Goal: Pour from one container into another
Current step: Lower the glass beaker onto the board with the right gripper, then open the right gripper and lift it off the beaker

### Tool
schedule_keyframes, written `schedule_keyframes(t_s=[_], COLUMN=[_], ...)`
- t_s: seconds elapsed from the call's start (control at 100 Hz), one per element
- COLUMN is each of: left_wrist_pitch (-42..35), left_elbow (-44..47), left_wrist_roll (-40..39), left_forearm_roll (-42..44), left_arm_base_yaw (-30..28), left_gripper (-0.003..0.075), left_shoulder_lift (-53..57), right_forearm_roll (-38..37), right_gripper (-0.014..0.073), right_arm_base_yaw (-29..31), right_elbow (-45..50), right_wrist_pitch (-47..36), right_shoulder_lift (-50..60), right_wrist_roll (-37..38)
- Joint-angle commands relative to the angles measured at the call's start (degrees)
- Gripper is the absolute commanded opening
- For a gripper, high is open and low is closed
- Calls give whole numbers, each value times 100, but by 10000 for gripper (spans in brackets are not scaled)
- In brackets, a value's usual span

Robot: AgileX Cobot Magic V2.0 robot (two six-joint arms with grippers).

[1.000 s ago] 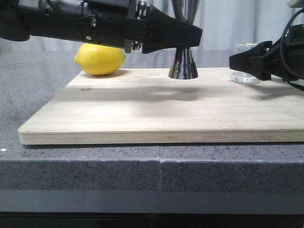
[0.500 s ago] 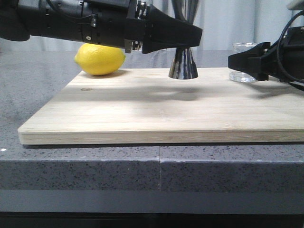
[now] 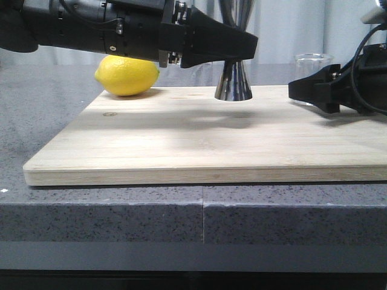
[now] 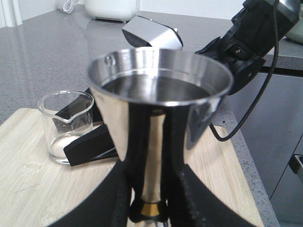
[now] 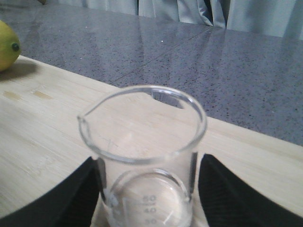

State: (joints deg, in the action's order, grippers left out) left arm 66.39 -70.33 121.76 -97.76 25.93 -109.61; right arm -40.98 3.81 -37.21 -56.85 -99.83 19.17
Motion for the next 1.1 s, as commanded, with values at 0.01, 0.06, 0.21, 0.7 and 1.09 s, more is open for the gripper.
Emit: schedule_keyframes(t_s=[0.01, 0.06, 0.21, 0.7, 1.09], left_wrist_pitch=[641, 641, 641, 641, 641], left_elbow=[-179, -179, -179, -179, -179], left_wrist_roll=[-45, -45, -45, -45, -45], left_forearm_roll=[-430, -430, -430, -430, -430], left_arm_base_yaw=[48, 48, 48, 48, 48], left_gripper=[58, 58, 58, 58, 58], left_shoulder_lift=[278, 278, 278, 278, 278], right_forearm_roll=[71, 71, 71, 99, 362], right_gripper=[451, 468, 485, 589, 589], right_arm_base_yaw=[43, 43, 43, 43, 160], right_elbow=[-77, -77, -77, -77, -77], right_wrist_pitch=[-382, -409, -548, -924, -1241], right_shoulder_lift=[176, 176, 176, 176, 383], right_wrist_roll=[-47, -47, -47, -47, -129])
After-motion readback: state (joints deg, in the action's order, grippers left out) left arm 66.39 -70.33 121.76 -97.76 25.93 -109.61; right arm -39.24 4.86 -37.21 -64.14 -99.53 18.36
